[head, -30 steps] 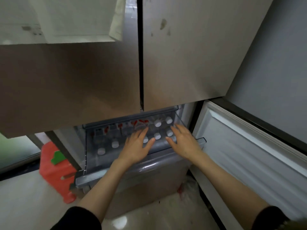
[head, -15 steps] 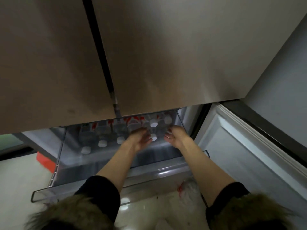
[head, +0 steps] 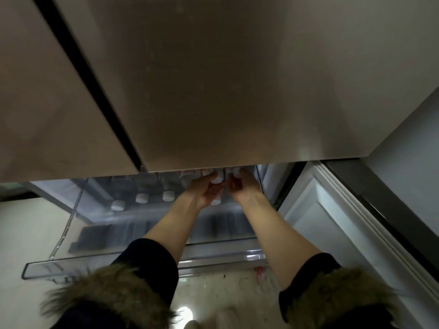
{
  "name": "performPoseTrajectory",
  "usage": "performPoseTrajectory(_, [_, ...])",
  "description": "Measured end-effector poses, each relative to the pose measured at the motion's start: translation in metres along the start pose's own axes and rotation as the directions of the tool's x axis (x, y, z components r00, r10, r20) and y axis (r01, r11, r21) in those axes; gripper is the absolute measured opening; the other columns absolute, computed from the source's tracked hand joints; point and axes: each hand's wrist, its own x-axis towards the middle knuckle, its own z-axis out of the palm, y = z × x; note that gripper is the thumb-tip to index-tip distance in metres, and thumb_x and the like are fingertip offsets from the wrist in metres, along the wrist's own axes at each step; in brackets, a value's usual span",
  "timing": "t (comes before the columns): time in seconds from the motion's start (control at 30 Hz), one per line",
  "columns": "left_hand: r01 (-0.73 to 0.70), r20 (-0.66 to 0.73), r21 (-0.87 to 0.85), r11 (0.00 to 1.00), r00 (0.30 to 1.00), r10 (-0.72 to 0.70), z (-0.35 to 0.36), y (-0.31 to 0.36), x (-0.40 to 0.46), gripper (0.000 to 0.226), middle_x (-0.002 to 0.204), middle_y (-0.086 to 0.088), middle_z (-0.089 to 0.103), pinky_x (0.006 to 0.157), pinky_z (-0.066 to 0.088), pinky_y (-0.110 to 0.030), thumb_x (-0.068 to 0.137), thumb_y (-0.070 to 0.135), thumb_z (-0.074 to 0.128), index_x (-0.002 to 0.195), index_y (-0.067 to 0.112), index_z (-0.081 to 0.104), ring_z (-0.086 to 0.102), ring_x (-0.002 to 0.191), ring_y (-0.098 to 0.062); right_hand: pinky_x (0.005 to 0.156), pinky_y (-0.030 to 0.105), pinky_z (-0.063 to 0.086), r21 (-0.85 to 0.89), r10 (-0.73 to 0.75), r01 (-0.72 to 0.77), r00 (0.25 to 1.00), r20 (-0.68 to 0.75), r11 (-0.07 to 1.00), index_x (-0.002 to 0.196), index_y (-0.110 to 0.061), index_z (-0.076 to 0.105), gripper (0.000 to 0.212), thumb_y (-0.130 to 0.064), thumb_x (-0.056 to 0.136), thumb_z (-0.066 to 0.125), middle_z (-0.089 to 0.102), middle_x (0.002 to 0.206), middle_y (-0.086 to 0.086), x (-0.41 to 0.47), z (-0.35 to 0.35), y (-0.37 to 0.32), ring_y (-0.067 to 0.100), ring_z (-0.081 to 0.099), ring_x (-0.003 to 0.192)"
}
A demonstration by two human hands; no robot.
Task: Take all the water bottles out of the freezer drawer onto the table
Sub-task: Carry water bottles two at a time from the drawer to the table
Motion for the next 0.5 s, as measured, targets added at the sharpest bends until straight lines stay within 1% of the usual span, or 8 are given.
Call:
performPoseTrajectory(0.07, [0.0,-0.024,0.013,1.0,1.0,0.0,-0.002,0.002,-0.006,0.007,0.087,-0.015,0.056,0.05,0.054,-0.024,0.093,0.01,0.051,0.095,0.003,0.051,0.057,0.073,-0.019,0.043,0.019,0.049,0.036,0.014,-0.014,1.0,0.022,0.999,0.081,-0.009,0.05,0.023,-0.003,0.097,0.035,0.055,0.08,0.008,0.001,0.0,-0.001,0.017,0.056,0.072])
performPoseTrajectory(0.13, [-0.01,-0.051,0.005,1.0,0.999,0.01,-0.003,0.006,-0.014,0.007,0.085,-0.014,0.056,0.048,0.054,-0.023,0.092,0.012,0.053,0.093,0.005,0.052,0.057,0.073,-0.019,0.051,0.022,0.052,0.069,-0.004,0.002,1.0,0.03,0.998,0.077,-0.008,0.046,0.025,0.001,0.096,0.032,0.05,0.073,0.007,-0.004,0.002,0.001,0.017,0.053,0.065])
performPoseTrajectory(0.2, [-0.038,-0.084,-0.027,0.999,0.996,0.036,-0.006,0.01,-0.023,0.013,0.086,-0.012,0.056,0.045,0.053,-0.022,0.091,0.013,0.055,0.102,0.008,0.051,0.056,0.075,-0.018,0.051,0.022,0.053,0.086,-0.011,0.007,0.999,0.044,0.996,0.075,-0.007,0.047,0.027,0.004,0.095,0.033,0.053,0.061,0.008,-0.011,0.002,0.002,0.018,0.056,0.058])
performPoseTrajectory(0.27, [-0.074,-0.132,-0.021,0.997,0.989,0.071,-0.01,0.015,-0.03,0.018,0.093,-0.012,0.057,0.042,0.053,-0.022,0.089,0.013,0.058,0.106,0.012,0.051,0.056,0.076,-0.017,0.047,0.021,0.053,0.025,-0.028,0.026,0.997,0.068,0.999,0.077,-0.007,0.051,0.025,0.003,0.095,0.037,0.058,0.066,0.009,-0.017,0.003,0.003,0.019,0.06,0.066])
performPoseTrajectory(0.33, [-0.109,-0.171,0.014,0.994,0.979,0.11,-0.015,0.017,-0.039,0.012,0.097,-0.01,0.058,0.043,0.054,-0.022,0.087,0.009,0.06,0.097,0.013,0.054,0.056,0.077,-0.017,0.05,0.024,0.055,-0.039,-0.031,0.034,0.997,0.073,0.999,0.085,-0.003,0.055,0.019,0.006,0.093,0.04,0.06,0.084,0.012,-0.02,0.002,0.004,0.023,0.06,0.086])
performPoseTrajectory(0.37, [-0.129,-0.17,0.03,0.991,0.977,0.132,-0.018,0.017,-0.043,0.01,0.094,-0.009,0.059,0.044,0.055,-0.023,0.087,0.005,0.059,0.092,0.013,0.055,0.056,0.078,-0.016,0.05,0.024,0.055,-0.055,-0.02,0.023,0.998,0.06,0.998,0.088,-0.002,0.055,0.017,0.007,0.091,0.042,0.06,0.09,0.013,-0.024,0.003,0.004,0.025,0.059,0.092])
performPoseTrajectory(0.43, [-0.16,-0.158,0.048,0.986,0.973,0.165,-0.027,0.015,-0.054,0.014,0.089,-0.008,0.059,0.047,0.055,-0.024,0.085,-0.002,0.057,0.087,0.012,0.056,0.057,0.077,-0.017,0.058,0.025,0.056,-0.127,-0.028,0.031,0.999,0.026,0.991,0.086,-0.003,0.054,0.013,0.006,0.09,0.046,0.058,0.093,0.014,-0.034,0.004,0.002,0.024,0.057,0.09])
performPoseTrajectory(0.5, [-0.187,-0.189,0.066,0.98,0.962,0.196,-0.036,0.015,-0.067,0.017,0.09,-0.011,0.06,0.048,0.055,-0.025,0.081,-0.006,0.061,0.092,0.006,0.056,0.059,0.074,-0.019,0.059,0.023,0.052,-0.231,-0.061,0.058,0.998,-0.003,0.971,0.079,-0.007,0.052,0.016,0.004,0.089,0.048,0.054,0.082,0.011,-0.05,0.005,0.0,0.019,0.053,0.074])
